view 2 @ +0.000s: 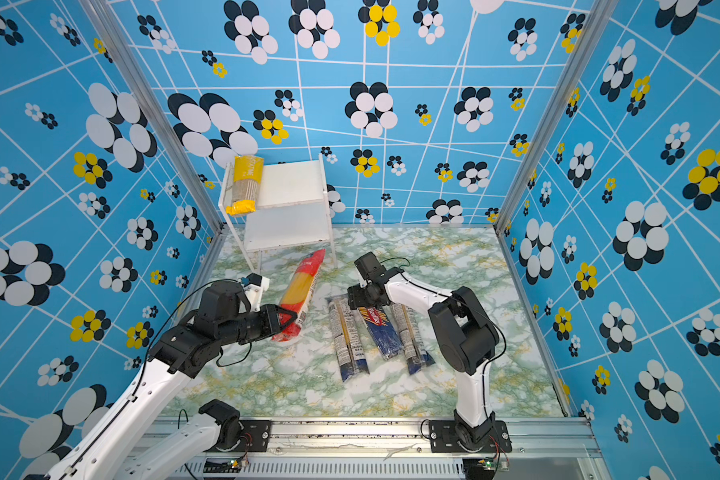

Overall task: Place and organize the pasta boxes and bags onto the shelf
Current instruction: 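Lift the red spaghetti bag upright with the left gripper toward the shelf, then carry the red bag with the left gripper over the shelf's top tier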

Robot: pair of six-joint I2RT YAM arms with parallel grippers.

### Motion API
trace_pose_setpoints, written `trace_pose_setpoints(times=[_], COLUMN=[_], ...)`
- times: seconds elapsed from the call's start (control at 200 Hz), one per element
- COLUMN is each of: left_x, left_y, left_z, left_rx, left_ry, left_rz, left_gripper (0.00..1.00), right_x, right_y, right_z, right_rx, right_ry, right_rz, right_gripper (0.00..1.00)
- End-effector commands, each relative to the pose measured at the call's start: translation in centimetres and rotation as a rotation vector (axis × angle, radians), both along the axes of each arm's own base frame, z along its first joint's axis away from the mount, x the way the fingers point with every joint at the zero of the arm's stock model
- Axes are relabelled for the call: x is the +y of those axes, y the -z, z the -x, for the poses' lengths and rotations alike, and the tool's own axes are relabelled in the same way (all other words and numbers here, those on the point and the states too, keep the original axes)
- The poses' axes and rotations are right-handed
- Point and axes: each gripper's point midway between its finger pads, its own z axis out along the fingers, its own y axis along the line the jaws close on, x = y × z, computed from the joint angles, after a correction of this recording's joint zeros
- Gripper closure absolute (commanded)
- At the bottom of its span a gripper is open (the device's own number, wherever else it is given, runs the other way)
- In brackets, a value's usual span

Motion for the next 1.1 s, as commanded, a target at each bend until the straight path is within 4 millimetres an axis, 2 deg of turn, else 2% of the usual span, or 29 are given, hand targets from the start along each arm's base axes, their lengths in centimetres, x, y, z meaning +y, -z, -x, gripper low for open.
trace_pose_setpoints(times=[0.0,0.4,0.695,0.9,1.095], left_x=[-1.3,-1.3,-0.1,0.5,2.0], left_y=[-7.8,-14.2,-19.2,-22.7,-26.1], left_z=[-0.6,-0.6,-1.1,-2.4,-4.0], left_rx=[-0.266,-0.406,-0.533,-0.618,-0.715], left_ry=[0.078,0.123,0.087,0.046,-0.058], left_rz=[0.171,0.314,0.352,0.341,0.301], left_gripper=[1.00,1.00,1.00,1.00,1.00], right_x=[-0.5,-0.8,-0.8,-1.0,-1.1], right_y=[1.6,1.8,2.2,2.2,2.1], right_z=[0.5,0.6,0.7,0.7,0.8], right_rx=[0.053,0.052,0.059,0.058,0.060], right_ry=[0.013,0.016,0.014,0.015,0.015], right_rz=[0.019,0.026,0.027,0.030,0.031], right_gripper=[0.26,0.26,0.26,0.27,0.27])
